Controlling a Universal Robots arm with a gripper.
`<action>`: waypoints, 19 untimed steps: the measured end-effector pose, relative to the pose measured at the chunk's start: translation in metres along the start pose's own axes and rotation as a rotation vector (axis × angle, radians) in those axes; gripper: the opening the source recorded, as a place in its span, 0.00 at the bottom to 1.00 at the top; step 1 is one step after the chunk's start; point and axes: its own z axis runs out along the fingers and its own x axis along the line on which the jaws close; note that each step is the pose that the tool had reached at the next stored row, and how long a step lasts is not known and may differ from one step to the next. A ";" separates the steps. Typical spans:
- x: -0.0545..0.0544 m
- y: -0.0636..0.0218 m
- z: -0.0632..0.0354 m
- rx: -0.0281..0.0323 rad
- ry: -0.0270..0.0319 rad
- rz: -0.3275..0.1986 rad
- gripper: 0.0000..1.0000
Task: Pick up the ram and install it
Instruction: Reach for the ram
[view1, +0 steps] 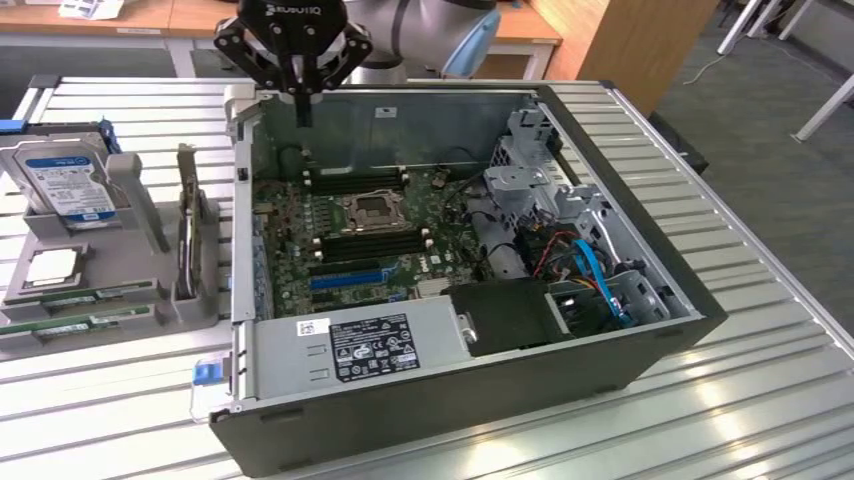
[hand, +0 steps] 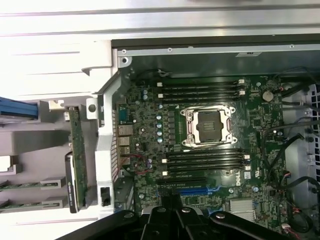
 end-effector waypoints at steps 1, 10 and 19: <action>0.003 -0.0002 0.0000 -0.0001 0.0000 0.000 0.10; 0.026 -0.0020 -0.0003 0.0000 -0.0001 0.000 0.10; 0.048 -0.0036 -0.0005 0.0000 -0.0001 0.001 0.10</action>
